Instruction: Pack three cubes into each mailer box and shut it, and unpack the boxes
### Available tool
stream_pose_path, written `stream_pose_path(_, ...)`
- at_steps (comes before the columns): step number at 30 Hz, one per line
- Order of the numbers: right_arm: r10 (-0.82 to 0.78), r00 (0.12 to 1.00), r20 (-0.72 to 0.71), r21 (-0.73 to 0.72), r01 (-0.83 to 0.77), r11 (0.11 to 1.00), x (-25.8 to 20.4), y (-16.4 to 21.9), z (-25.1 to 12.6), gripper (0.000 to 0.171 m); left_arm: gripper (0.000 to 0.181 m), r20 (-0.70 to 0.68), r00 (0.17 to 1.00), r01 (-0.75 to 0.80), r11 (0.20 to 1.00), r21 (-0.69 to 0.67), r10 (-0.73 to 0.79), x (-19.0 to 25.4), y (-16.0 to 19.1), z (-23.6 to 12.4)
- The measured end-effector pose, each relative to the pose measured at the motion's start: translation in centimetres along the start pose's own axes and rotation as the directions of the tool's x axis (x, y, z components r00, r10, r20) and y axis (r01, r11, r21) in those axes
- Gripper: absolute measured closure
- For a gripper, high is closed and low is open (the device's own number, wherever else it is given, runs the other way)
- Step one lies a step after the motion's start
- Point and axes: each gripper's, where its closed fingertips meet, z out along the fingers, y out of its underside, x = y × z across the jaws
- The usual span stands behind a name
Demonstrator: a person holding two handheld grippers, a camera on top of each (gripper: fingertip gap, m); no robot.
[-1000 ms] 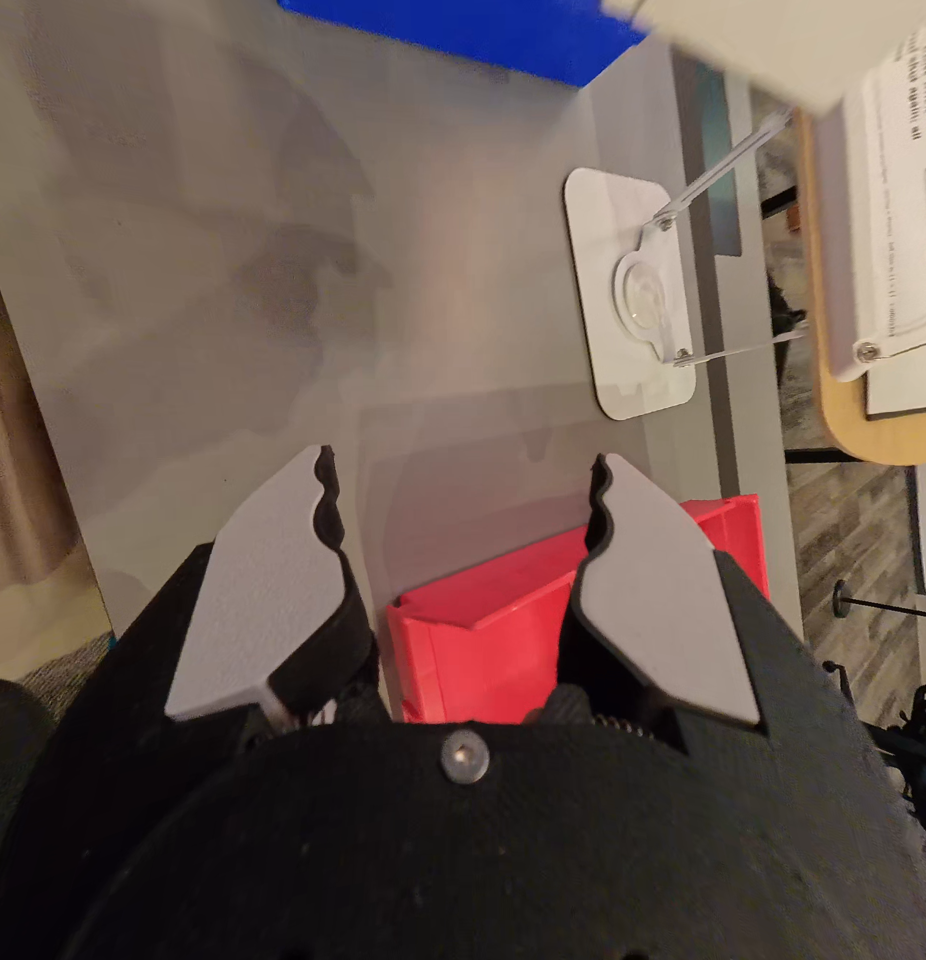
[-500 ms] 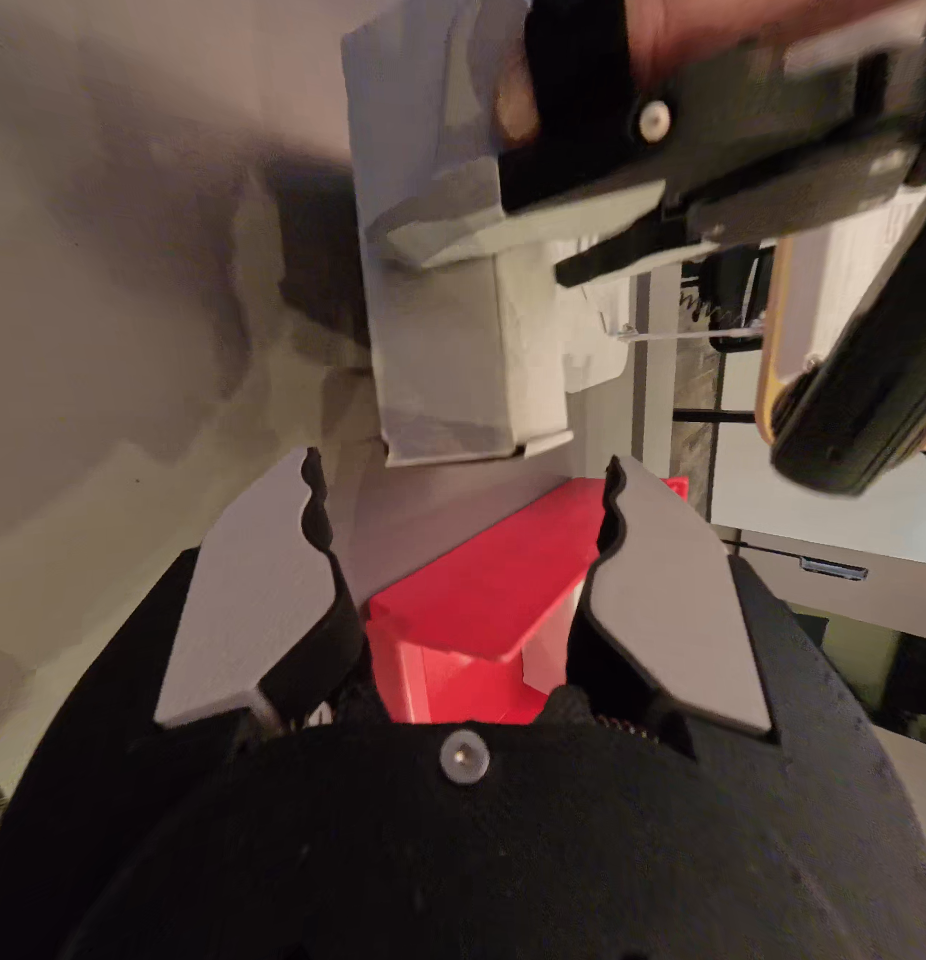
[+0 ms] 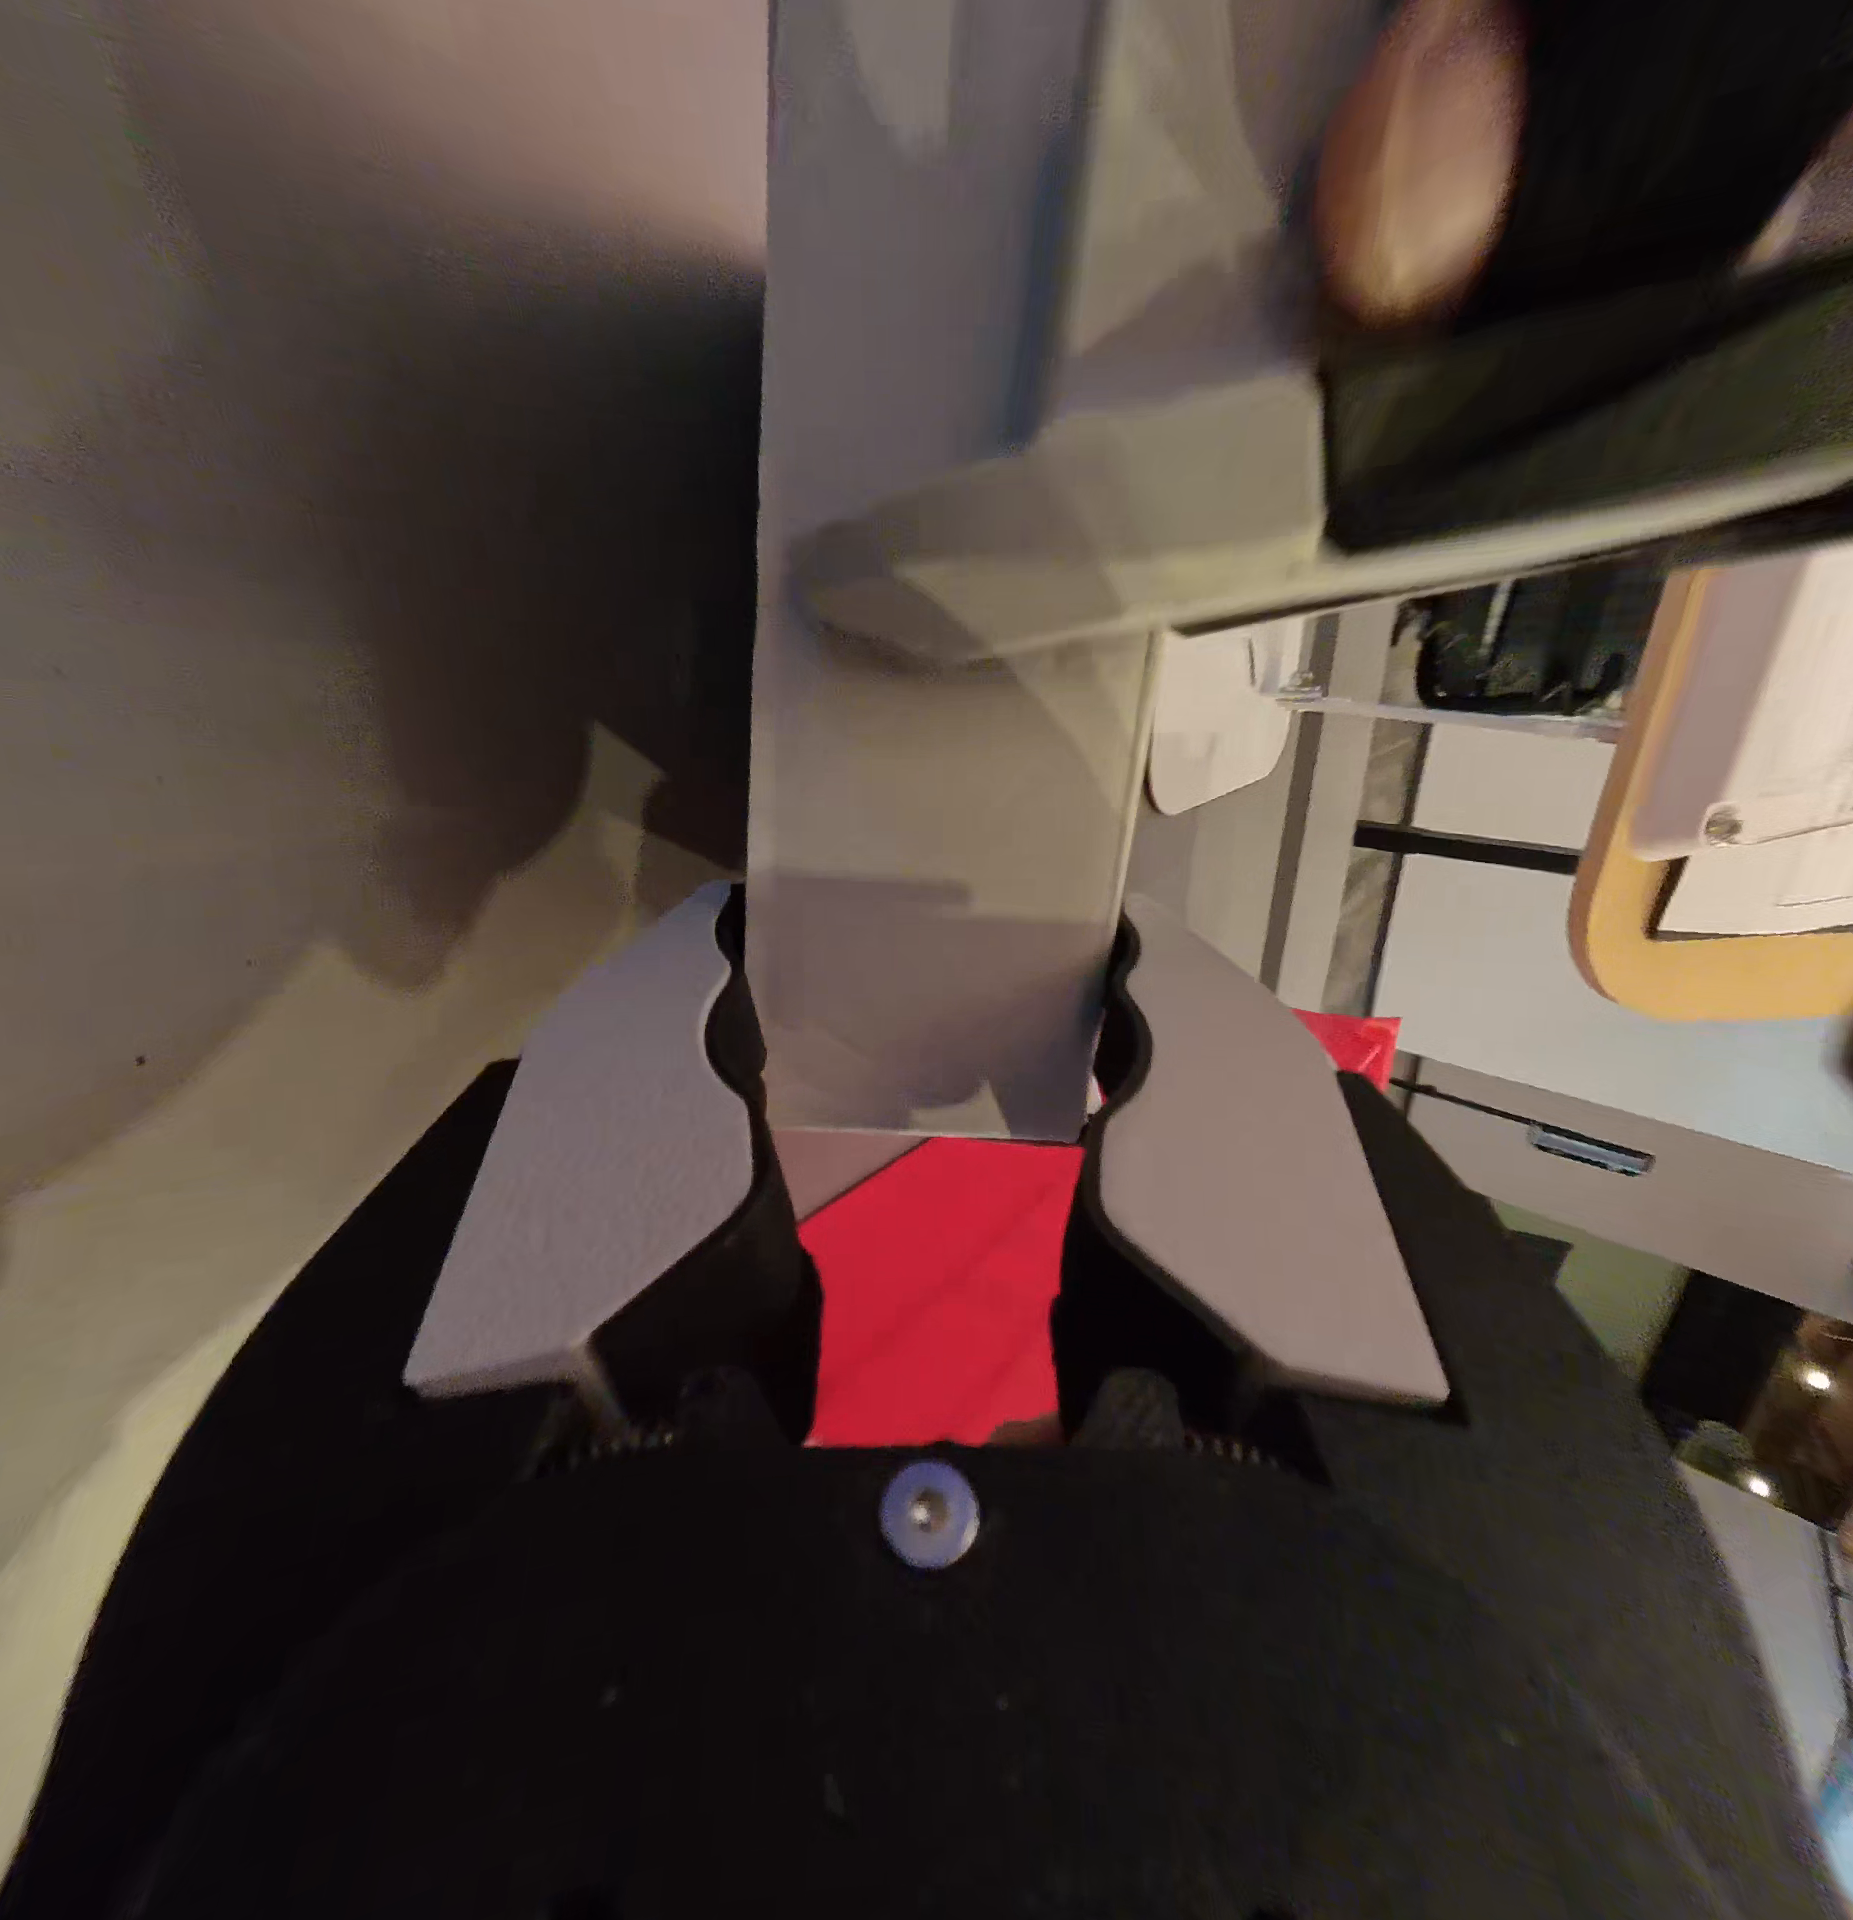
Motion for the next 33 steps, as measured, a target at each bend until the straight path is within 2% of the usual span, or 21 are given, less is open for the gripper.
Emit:
stream_pose_path(1,0.025,0.999,0.029,0.011,-0.026,1.000,0.1,0.0,-0.1,0.109,0.056,0.030,0.999,-0.018,0.999,0.041,0.017,0.5,-0.2,-0.7)
stream_pose_path(5,0.056,0.989,0.133,0.026,-0.060,0.998,0.6,0.8,-0.4,0.109,0.049,0.219,0.974,-0.083,0.990,0.116,0.056,2.1,1.0,-2.6)
stream_pose_path(7,0.069,0.982,0.174,0.049,-0.079,0.996,1.0,1.4,-0.5,0.109,0.053,0.328,0.945,-0.060,0.985,0.161,0.004,1.9,1.6,-2.5)
stream_pose_path(11,0.077,0.961,0.266,0.112,-0.111,0.987,1.0,1.4,-1.0,0.110,0.080,0.544,0.834,-0.039,0.974,0.223,-0.091,0.1,2.6,-1.9)
stream_pose_path(13,0.067,0.954,0.293,0.136,-0.111,0.984,1.1,1.5,-1.1,0.110,0.096,0.562,0.818,-0.042,0.961,0.274,-0.125,0.2,2.6,-0.8)
stream_pose_path(14,0.080,0.947,0.311,0.153,-0.132,0.979,1.1,1.4,-1.1,0.110,0.103,0.593,0.783,-0.025,0.944,0.330,-0.187,-0.3,2.4,-1.0)
stream_pose_path(16,0.092,0.942,0.323,0.147,-0.146,0.978,1.3,1.9,-1.0,0.109,0.102,0.573,0.780,-0.026,0.902,0.430,-0.250,-0.2,1.6,-1.0)
stream_pose_path(18,0.118,0.944,0.309,0.098,-0.155,0.983,1.8,2.4,-0.9,0.108,0.103,0.560,0.783,-0.014,0.892,0.452,-0.271,-0.2,1.5,-1.1)
stream_pose_path(20,0.105,0.960,0.259,0.097,-0.134,0.986,2.4,2.0,-1.2,0.087,0.104,0.544,0.798,-0.016,0.894,0.447,-0.258,-0.2,1.5,-1.2)
stream_pose_path(21,0.086,0.973,0.212,0.101,-0.109,0.989,2.8,1.7,-1.4,0.087,0.104,0.533,0.809,-0.023,0.892,0.451,-0.249,-0.2,1.5,-1.2)
stream_pose_path(24,0.038,0.985,0.171,0.153,-0.065,0.986,2.6,0.2,-1.8,0.094,0.104,0.511,0.828,-0.032,0.891,0.452,-0.229,0.0,1.4,-1.2)
stream_pose_path(26,0.043,0.985,0.167,0.147,-0.068,0.987,2.4,0.2,-1.6,0.113,0.104,0.516,0.827,-0.035,0.896,0.444,-0.224,-0.1,1.4,-1.2)
stream_pose_path(29,0.065,0.980,0.188,0.152,-0.094,0.984,2.2,0.4,-1.6,0.113,0.105,0.529,0.824,-0.056,0.901,0.431,-0.202,-0.1,1.2,-1.1)
stream_pose_path(33,0.133,0.938,0.319,0.184,-0.199,0.963,2.0,0.1,-2.2,0.115,0.106,0.536,0.825,-0.083,0.901,0.426,-0.178,0.0,1.2,-1.1)
